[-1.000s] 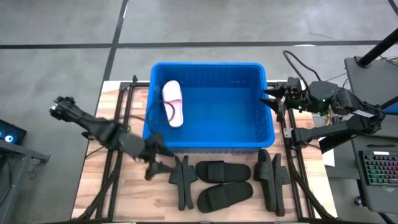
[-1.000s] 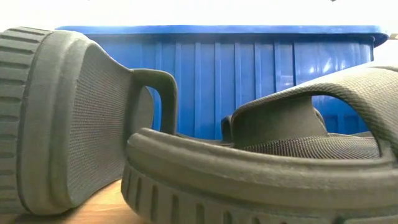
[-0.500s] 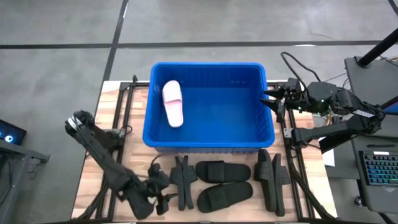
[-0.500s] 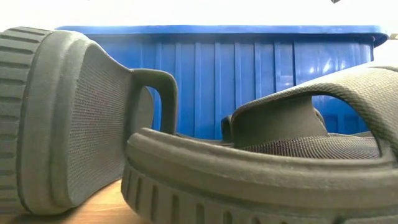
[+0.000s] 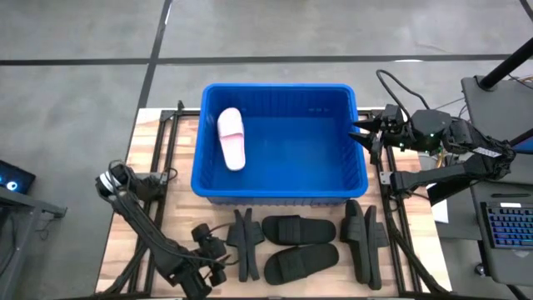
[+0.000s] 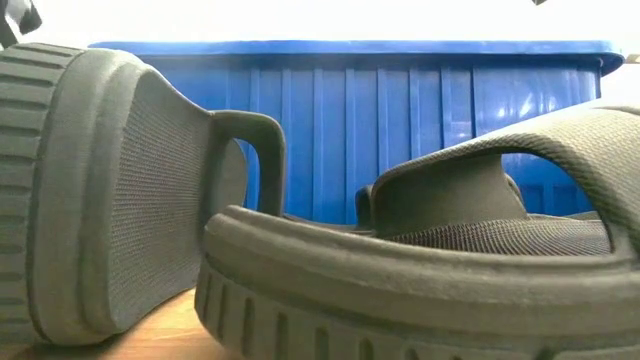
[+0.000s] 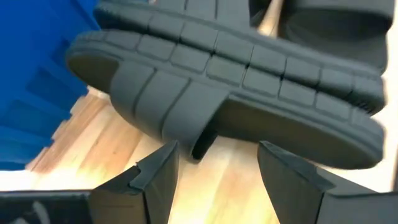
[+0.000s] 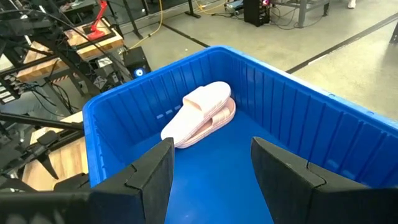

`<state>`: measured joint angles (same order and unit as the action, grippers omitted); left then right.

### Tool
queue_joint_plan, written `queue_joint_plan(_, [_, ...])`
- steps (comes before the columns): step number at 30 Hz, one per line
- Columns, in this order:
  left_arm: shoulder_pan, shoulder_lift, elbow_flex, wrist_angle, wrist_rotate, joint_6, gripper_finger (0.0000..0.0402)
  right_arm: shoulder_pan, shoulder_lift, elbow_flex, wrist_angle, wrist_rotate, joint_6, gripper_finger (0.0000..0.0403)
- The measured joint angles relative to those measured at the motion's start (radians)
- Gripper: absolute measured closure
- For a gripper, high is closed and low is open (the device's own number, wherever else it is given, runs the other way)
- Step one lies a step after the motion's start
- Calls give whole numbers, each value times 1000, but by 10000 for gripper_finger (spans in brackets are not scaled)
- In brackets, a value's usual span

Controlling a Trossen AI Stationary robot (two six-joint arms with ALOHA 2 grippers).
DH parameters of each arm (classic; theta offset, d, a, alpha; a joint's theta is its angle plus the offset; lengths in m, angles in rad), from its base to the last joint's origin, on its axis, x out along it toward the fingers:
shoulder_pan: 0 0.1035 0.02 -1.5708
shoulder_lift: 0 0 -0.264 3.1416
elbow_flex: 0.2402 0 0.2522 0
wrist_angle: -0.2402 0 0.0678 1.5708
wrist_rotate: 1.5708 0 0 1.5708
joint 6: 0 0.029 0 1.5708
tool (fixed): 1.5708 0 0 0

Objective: Pick and place slides into bin
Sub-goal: Put the black slide into the bin

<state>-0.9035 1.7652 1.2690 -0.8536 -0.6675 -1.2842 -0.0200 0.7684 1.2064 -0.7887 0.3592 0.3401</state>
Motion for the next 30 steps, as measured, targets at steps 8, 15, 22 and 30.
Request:
queue_joint_plan(8, [-1,101,-5,-97,-6,-140,199,0,0,0,0,0,0,200])
queue_joint_plan(15, [4,146,-13,-113,-105,-229,199,0,0,0,1,0,0,199])
queue_joint_plan(22, [34,147,-18,-98,-146,-228,212,0,0,0,1,0,0,200])
queue_joint_plan(30, [41,134,-18,-100,-100,-221,384,0,0,0,2,4,0,199])
